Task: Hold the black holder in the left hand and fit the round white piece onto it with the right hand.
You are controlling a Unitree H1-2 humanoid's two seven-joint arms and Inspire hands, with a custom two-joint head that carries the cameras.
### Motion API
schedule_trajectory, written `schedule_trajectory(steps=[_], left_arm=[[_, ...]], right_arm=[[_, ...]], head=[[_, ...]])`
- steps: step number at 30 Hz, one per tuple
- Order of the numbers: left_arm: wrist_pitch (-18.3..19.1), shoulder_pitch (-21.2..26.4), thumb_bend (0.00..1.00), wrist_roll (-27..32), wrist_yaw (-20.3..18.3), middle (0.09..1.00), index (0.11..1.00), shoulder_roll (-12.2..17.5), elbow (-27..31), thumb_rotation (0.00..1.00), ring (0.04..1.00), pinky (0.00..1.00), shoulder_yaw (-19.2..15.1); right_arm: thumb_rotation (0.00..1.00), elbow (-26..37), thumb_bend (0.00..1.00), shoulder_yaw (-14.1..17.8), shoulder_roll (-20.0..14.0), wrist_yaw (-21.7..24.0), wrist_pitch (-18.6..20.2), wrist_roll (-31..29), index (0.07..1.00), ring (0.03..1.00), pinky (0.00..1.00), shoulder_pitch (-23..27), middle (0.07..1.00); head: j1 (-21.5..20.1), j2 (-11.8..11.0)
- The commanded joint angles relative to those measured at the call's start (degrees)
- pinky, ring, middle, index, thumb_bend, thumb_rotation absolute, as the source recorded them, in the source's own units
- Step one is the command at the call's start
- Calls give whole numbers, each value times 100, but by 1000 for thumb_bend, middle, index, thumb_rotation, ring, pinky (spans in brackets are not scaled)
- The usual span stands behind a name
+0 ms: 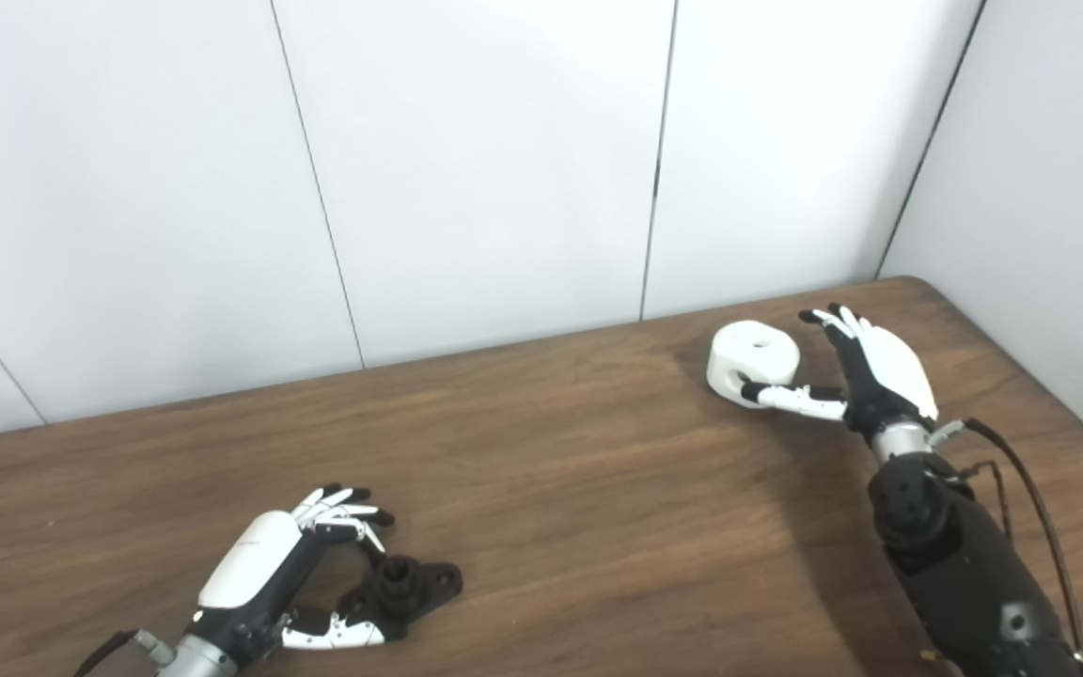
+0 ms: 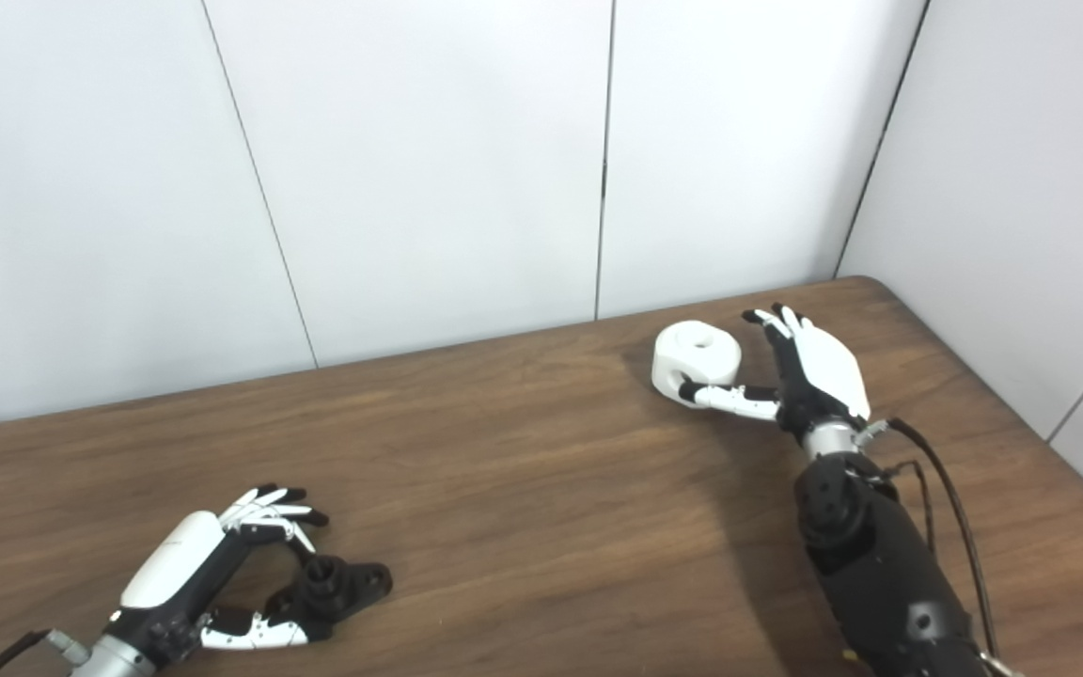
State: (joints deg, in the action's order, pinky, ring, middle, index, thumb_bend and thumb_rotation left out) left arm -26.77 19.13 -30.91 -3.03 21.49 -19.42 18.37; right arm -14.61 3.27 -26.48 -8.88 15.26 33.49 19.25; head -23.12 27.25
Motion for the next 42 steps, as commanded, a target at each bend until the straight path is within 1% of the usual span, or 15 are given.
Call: schedule_trajectory(steps=[1,5,10,13,21,27,30,35,42], left_arm=[[60,-18,519,-23,-120,762,482,148,17,42,907,968,-23],[41,-17,519,-1,-120,761,483,149,6,41,905,967,-36],[49,-19,519,-2,-136,761,483,148,31,41,903,962,-44],[43,-24,519,-6,-137,758,482,152,49,41,899,955,-44],[7,-25,519,65,-135,755,482,162,68,41,892,933,-44],[29,-33,519,90,-175,756,482,169,104,41,892,933,-56],[26,-40,519,101,-163,753,482,168,114,41,888,928,-63],[-7,-29,519,105,-101,750,482,191,96,42,886,919,-32],[4,-51,519,136,-116,751,482,191,150,42,889,919,-71]], right_arm=[[615,95,960,8,-186,-171,-46,87,860,1000,1000,249,1000],[611,-7,968,-52,-184,-266,-9,123,850,1000,1000,306,1000],[608,-224,967,-143,-164,-575,-143,210,827,1000,1000,364,999],[605,-210,958,-172,-141,-624,-108,203,825,1000,1000,374,1000],[533,-307,927,-204,-42,-765,-62,183,771,1000,1000,458,972],[565,-562,952,-319,-27,-874,-89,219,755,1000,1000,570,969],[549,-686,950,-382,-3,-969,-132,238,745,1000,1000,613,961],[547,-807,947,-477,33,-997,-114,244,741,1000,1000,654,957],[536,-977,947,-576,35,-1030,-129,229,739,1000,1000,722,962]], head=[[-2,8],[-14,5],[-14,5],[-36,-7],[-42,-13],[-10,-4],[2,5],[25,20],[46,56]])
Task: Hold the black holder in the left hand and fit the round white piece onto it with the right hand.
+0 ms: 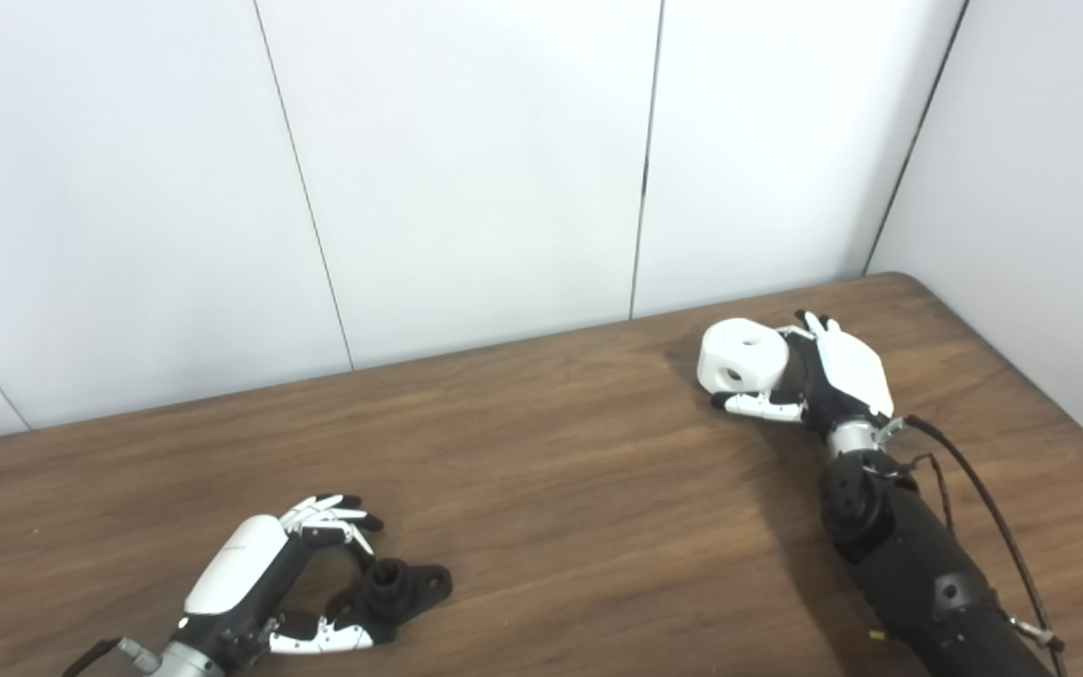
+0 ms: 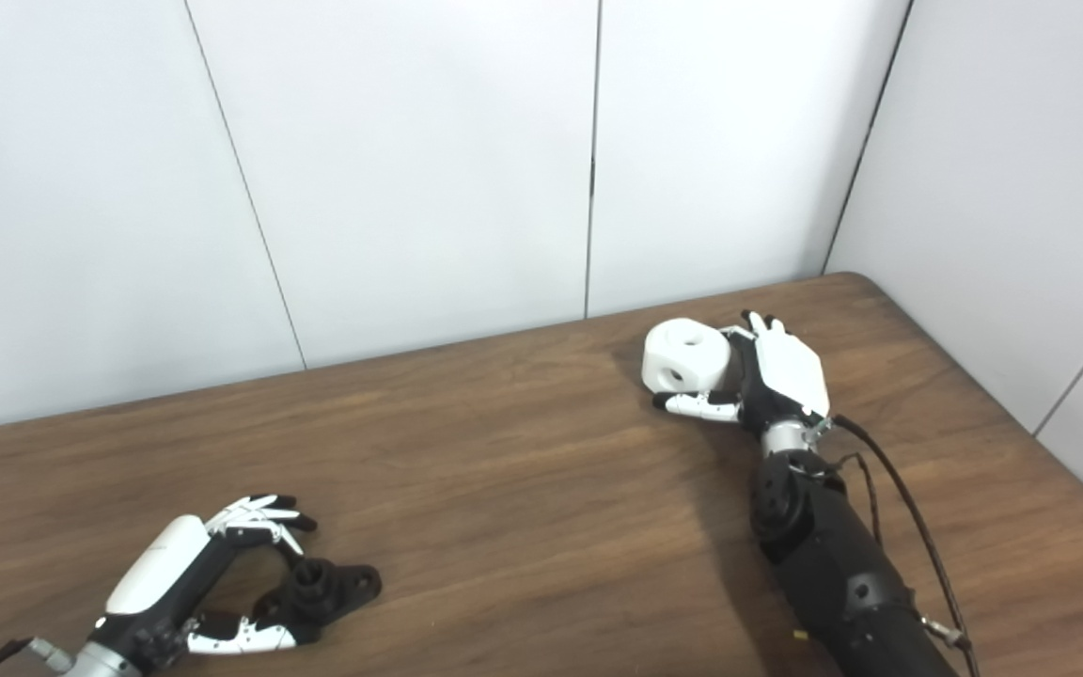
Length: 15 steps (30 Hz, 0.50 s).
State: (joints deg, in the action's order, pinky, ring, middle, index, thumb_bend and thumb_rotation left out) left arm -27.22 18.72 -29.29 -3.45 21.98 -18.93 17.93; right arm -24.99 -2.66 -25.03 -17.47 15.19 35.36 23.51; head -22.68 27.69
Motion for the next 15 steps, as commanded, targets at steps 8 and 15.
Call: schedule_trajectory(steps=[8,15], left_arm=[[40,-33,519,-28,-23,750,482,155,132,42,887,920,-40],[81,-84,519,-43,-57,749,482,152,202,42,885,921,-92]], right_arm=[[541,-19,953,-26,-112,-185,-189,-11,741,1000,1000,289,963],[252,-303,642,28,-51,-606,-698,-127,545,1000,1000,281,887]], head=[[14,18],[36,33]])
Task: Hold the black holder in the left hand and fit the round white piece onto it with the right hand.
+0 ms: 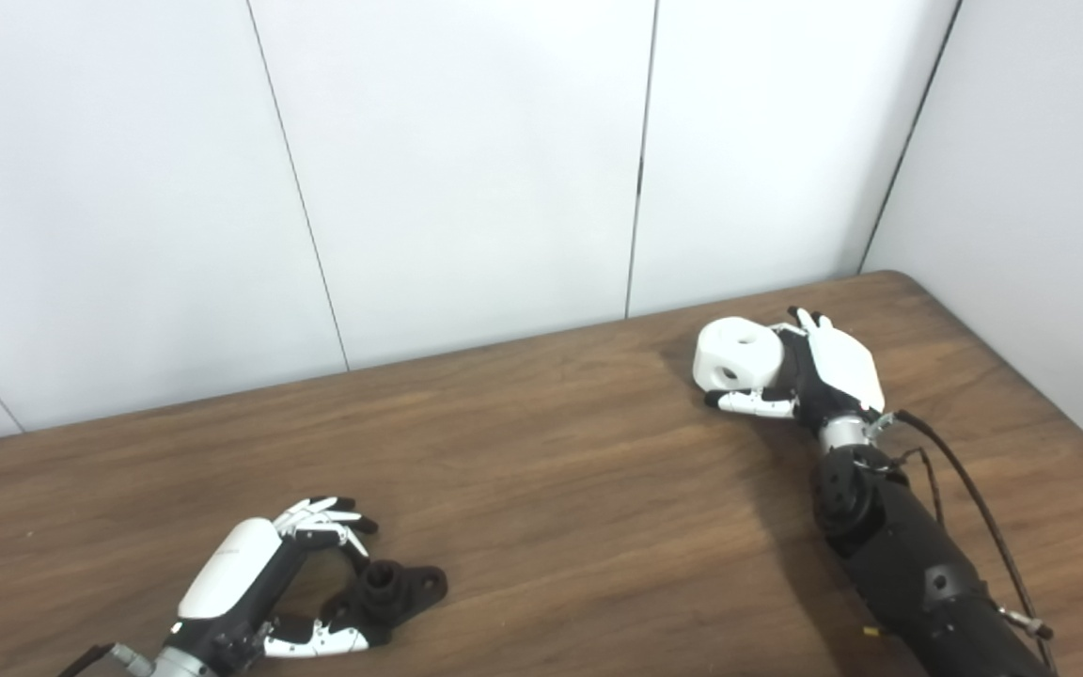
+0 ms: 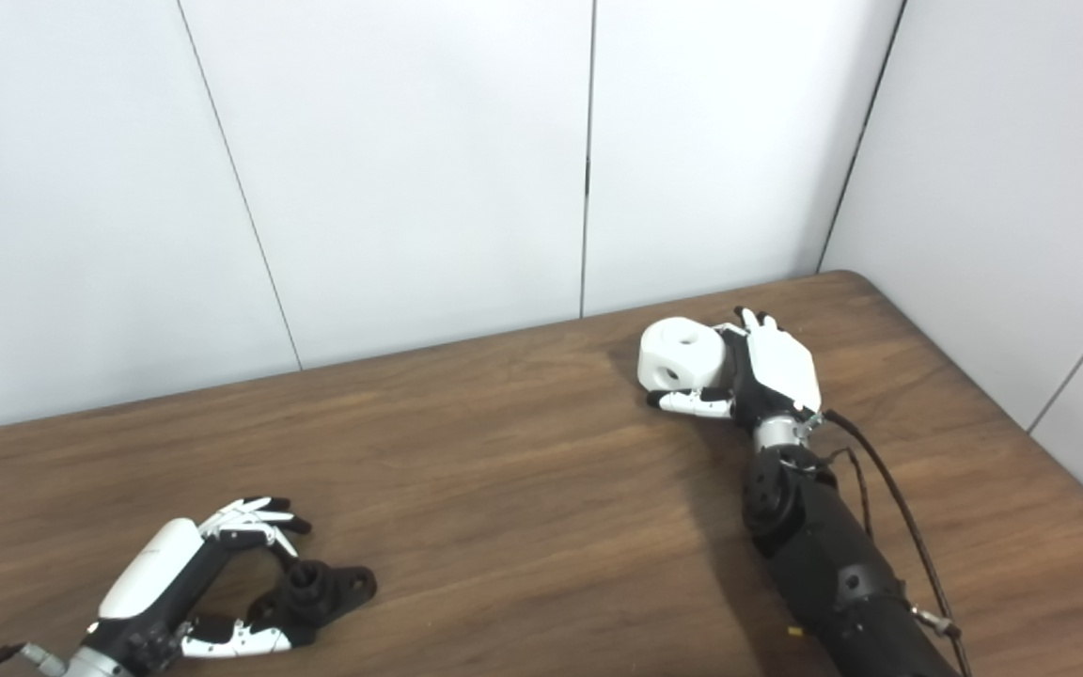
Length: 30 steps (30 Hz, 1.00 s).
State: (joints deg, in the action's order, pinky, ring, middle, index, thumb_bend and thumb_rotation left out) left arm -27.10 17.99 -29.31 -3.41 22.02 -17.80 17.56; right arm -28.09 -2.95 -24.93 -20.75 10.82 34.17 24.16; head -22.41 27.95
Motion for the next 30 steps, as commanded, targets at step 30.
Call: schedule_trajectory(steps=[30], left_arm=[[63,-40,519,-81,-103,750,482,132,18,43,882,922,-136]], right_arm=[[149,930,513,320,318,380,-542,-1106,489,1000,1000,-17,874]], head=[[97,38]])
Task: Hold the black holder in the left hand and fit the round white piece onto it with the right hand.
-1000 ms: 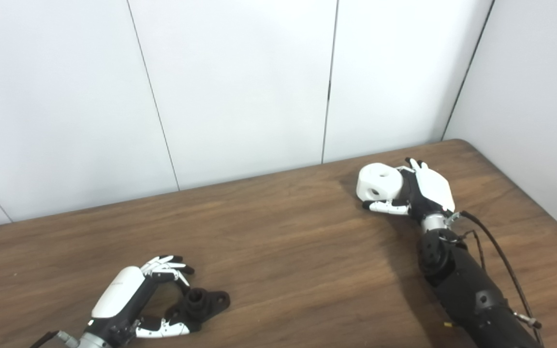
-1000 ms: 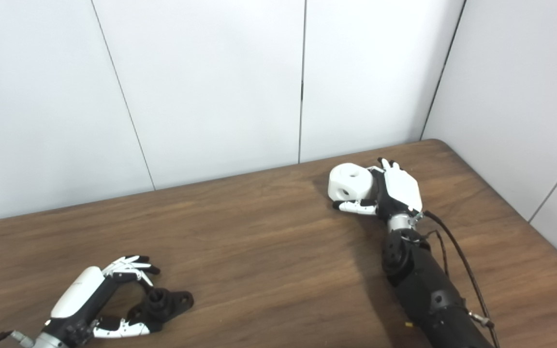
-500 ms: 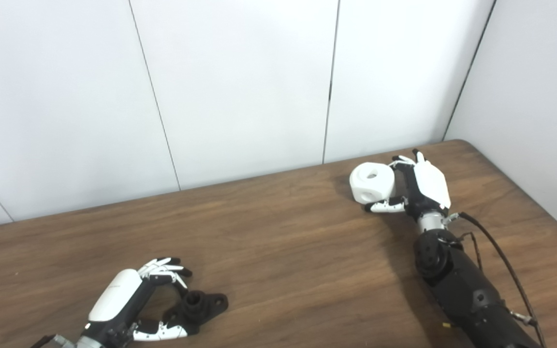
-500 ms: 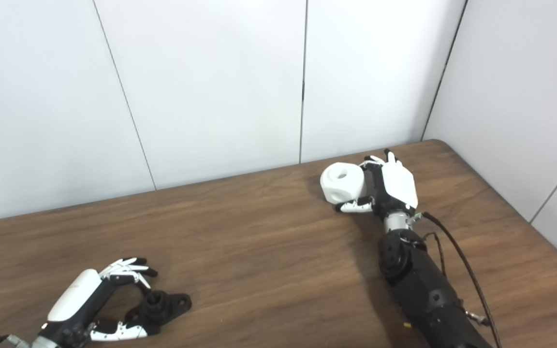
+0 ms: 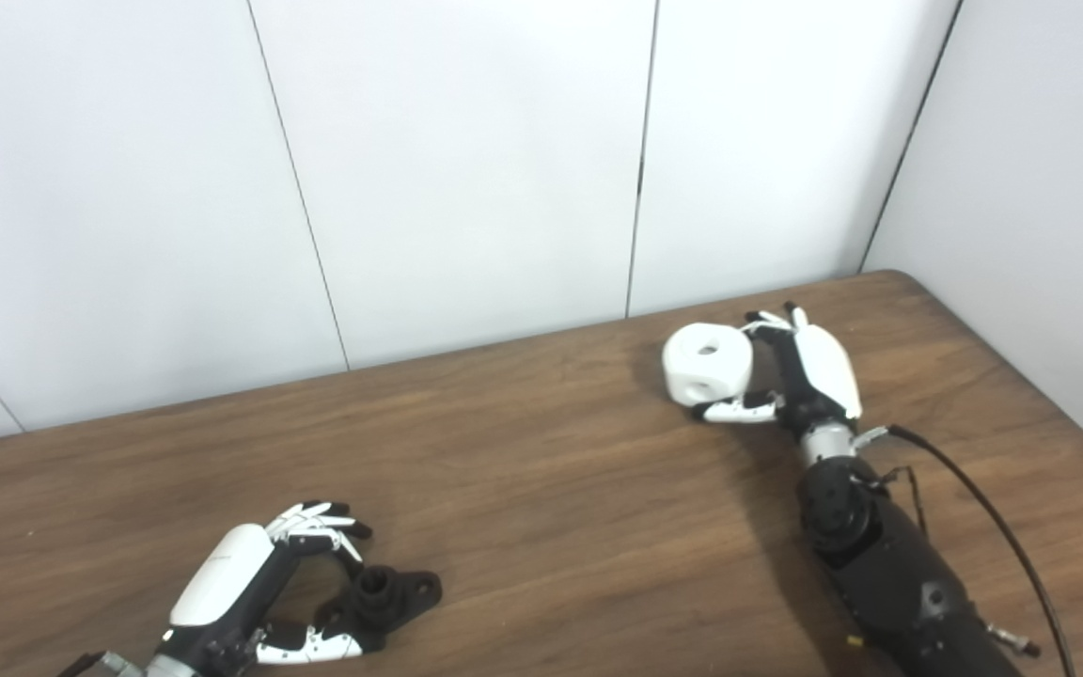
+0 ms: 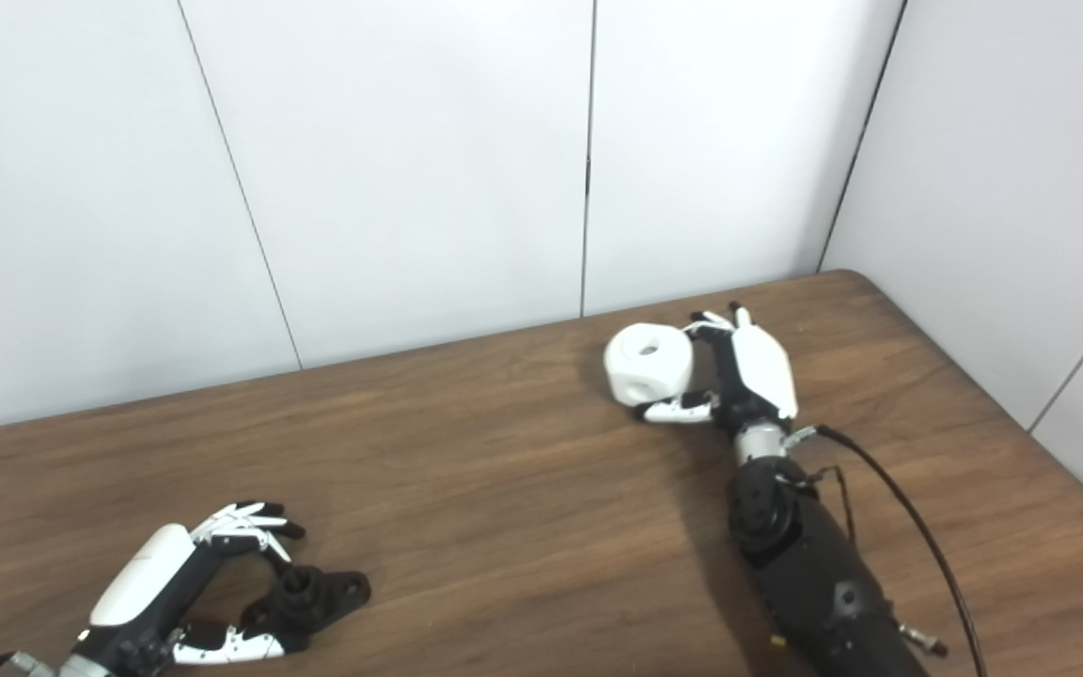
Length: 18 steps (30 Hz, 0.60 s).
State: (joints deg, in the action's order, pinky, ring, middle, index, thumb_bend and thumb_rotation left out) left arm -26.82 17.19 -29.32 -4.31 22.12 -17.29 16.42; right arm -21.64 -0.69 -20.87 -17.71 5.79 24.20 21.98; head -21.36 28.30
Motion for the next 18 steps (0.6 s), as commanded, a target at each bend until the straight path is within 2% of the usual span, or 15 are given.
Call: schedule_trajectory(steps=[1,5,10,16,18], left_arm=[[46,42,520,-89,-22,751,482,120,-30,43,883,923,-23],[83,47,520,-117,-42,753,482,119,-23,43,885,934,-26],[63,60,520,-116,-41,752,482,114,-63,43,884,935,-13],[82,72,520,-139,-83,757,483,99,-93,43,893,934,25],[81,85,520,-196,-68,757,483,85,-110,43,893,943,53]], right_arm=[[151,337,513,133,-44,162,-91,-232,489,1000,1000,185,878],[149,459,513,275,141,399,-346,-666,489,1000,1000,126,874],[151,873,512,258,309,790,-31,-931,489,1000,1000,59,880],[153,1269,511,114,443,1317,-35,-1181,489,1000,1000,-55,898],[153,1485,511,-40,505,1528,-15,-1177,489,1000,1000,-102,898]], head=[[-8,3],[-7,9],[63,15],[248,65],[340,86]])
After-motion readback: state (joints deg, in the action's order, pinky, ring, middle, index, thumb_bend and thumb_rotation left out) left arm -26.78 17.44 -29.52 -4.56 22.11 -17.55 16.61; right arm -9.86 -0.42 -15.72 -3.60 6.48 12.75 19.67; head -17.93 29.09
